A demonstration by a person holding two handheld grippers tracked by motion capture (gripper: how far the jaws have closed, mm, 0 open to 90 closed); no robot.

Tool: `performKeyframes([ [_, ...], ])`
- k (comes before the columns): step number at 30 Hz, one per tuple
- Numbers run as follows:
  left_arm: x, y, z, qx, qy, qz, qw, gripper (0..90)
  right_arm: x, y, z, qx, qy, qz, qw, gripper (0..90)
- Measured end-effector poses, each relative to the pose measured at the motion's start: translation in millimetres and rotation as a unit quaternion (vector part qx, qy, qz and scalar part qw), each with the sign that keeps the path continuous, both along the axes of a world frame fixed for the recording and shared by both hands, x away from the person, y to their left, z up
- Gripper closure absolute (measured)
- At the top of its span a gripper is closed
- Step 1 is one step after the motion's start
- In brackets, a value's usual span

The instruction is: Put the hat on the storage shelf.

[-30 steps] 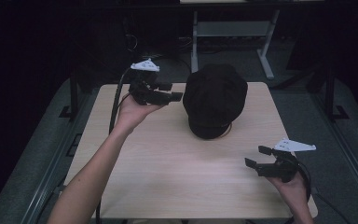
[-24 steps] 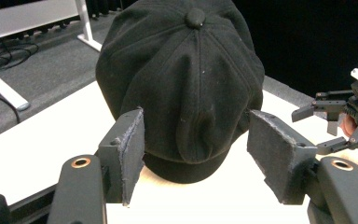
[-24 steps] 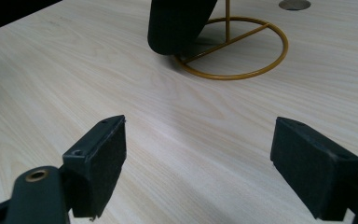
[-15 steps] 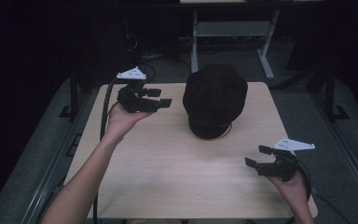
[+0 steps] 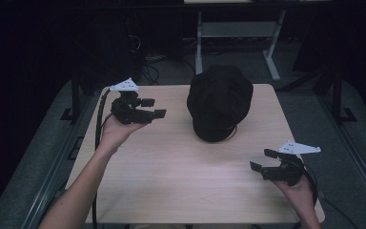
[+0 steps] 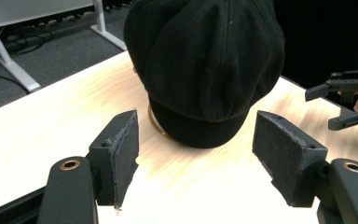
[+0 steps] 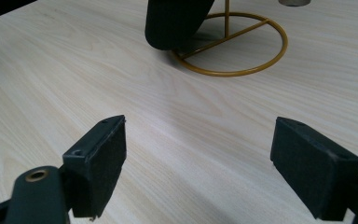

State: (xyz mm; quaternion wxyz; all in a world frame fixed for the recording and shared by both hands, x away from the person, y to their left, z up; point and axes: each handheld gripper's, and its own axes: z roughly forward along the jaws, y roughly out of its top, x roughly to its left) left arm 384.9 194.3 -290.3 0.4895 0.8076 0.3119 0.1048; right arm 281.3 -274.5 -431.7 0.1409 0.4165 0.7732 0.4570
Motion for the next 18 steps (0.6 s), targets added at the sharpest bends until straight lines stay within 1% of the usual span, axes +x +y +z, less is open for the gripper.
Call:
performKeyframes([
  [2, -0.8, 2.6, -2.5, 0.000, 0.005, 0.001, 1.0000, 30.8, 0.1, 0.1, -0.2, 0.000, 0.000, 0.000, 1.0000, 18.0],
  [5, -3.8, 7.6, -6.7, -0.004, 0.004, 0.005, 1.0000, 30.1, 0.8, 0.5, -0.7, -0.003, 0.000, 0.002, 1.0000, 18.0],
  [8, -6.4, 11.6, -10.3, -0.001, 0.005, 0.007, 1.0000, 30.0, 0.7, 2.2, -1.1, -0.005, 0.004, 0.002, 1.0000, 18.0],
  [13, -10.0, 15.8, -16.1, 0.000, 0.005, 0.012, 0.9999, 28.7, 1.7, 4.0, -1.8, -0.008, 0.004, 0.004, 0.9999, 18.0],
  [14, -10.9, 16.6, -17.7, 0.002, 0.005, 0.014, 0.9999, 28.5, 1.7, 4.0, -1.8, -0.009, 0.005, 0.004, 0.9999, 18.0],
  [18, -14.5, 19.6, -23.1, 0.002, 0.007, 0.013, 0.9999, 27.7, 2.1, 3.3, -2.0, -0.009, 0.004, 0.005, 0.9999, 18.0],
])
